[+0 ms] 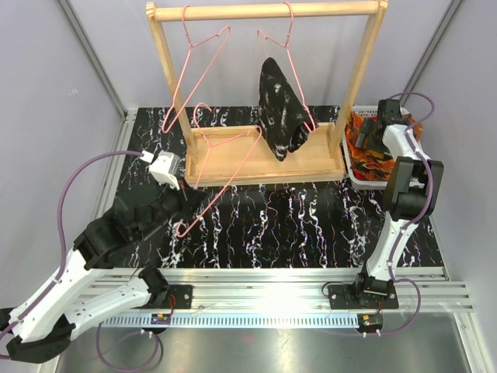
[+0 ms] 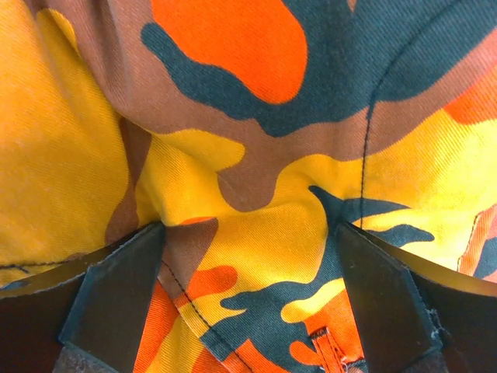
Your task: Remove the trousers from the hanger
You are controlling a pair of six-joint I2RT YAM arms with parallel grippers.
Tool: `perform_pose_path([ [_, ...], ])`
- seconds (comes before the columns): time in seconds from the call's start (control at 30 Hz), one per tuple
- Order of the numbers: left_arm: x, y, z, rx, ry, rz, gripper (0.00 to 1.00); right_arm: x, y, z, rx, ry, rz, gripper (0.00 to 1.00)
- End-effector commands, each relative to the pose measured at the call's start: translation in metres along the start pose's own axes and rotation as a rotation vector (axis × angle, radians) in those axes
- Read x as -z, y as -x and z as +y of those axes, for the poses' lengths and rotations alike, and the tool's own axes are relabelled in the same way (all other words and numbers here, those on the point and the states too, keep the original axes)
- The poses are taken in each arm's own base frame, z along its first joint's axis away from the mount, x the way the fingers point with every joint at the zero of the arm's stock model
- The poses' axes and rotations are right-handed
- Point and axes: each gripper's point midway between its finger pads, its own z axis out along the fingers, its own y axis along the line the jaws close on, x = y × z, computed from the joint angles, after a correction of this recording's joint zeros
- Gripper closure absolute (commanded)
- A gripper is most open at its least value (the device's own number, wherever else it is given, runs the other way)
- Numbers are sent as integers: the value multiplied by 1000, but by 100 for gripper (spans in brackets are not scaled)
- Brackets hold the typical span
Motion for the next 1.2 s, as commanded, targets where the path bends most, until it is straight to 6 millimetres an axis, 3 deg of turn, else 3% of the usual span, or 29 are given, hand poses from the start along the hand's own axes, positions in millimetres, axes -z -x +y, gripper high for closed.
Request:
perform_pose_path([
  [0.0, 10, 33, -5, -12, 1, -84, 100, 2, -66, -8, 70, -45, 215, 1],
  [0.03, 7, 33, -4, -24, 15, -77, 100, 10, -53, 3, 42, 32, 173, 1],
  [0.07, 7, 39, -3, -27, 32, -88, 100, 34, -30, 6, 5, 78, 96, 1],
  [0.13, 6, 42, -1, -43, 57, -83, 100, 59, 0, 6, -93, 149, -7, 1],
  [0.17, 2, 46, -1, -49, 68, -80, 100, 85, 21, 1, -125, 167, -82, 0],
  [0.23, 0, 52, 2, -63, 99, -88, 100, 112, 43, -4, -176, 179, -169, 1],
  [0.27, -5, 53, 6, -74, 131, -83, 100, 137, 55, -8, -188, 180, -227, 1],
  [0.33, -7, 61, 7, -94, 156, -95, 100, 165, 65, -11, -225, 193, -284, 0],
  [0.37, -7, 66, 8, -103, 168, -103, 100, 192, 71, -11, -232, 226, -334, 1],
  [0.43, -12, 77, 3, -130, 165, -120, 100, 217, 69, -4, -254, 299, -361, 1],
  [0.47, -14, 83, 3, -139, 181, -136, 100, 244, 70, -3, -267, 345, -409, 1],
  [0.5, -15, 88, 3, -149, 189, -149, 100, 259, 72, 1, -278, 391, -446, 0],
  [0.53, -19, 95, 1, -176, 198, -157, 100, 262, 61, 6, -289, 429, -439, 1],
  [0.57, -20, 103, -2, -183, 198, -184, 100, 294, 57, 15, -282, 528, -487, 0],
  [0.6, -21, 109, -4, -192, 199, -198, 100, 308, 57, 21, -298, 589, -518, 1],
  [0.63, -26, 116, -6, -209, 206, -208, 100, 307, 42, 26, -297, 625, -500, 1],
  [0.67, -26, 125, -6, -206, 218, -235, 100, 333, 35, 30, -302, 694, -532, 1],
  [0.73, -34, 133, -9, -230, 229, -248, 100, 337, 17, 33, -321, 735, -527, 1],
  [0.8, -34, 153, -14, -231, 235, -311, 100, 366, 2, 37, -331, 821, -558, 1],
  [0.83, -35, 158, -14, -255, 241, -331, 100, 362, -13, 41, -328, 851, -534, 1],
  [0.9, -36, 177, -17, -258, 261, -392, 100, 391, -31, 48, -293, 966, -569, 0],
  [0.93, -37, 183, -16, -277, 278, -404, 100, 389, -42, 51, -294, 990, -549, 1],
  [0.97, -41, 188, -12, -281, 328, -412, 100, 402, -51, 51, -284, 1019, -570, 1],
  [1.07, -36, 217, -13, -320, 380, -466, 100, 412, -71, 52, -275, 1062, -564, 1],
  [1.17, -48, 232, -12, -347, 419, -463, 100, 422, -85, 54, -257, 1098, -541, 1],
])
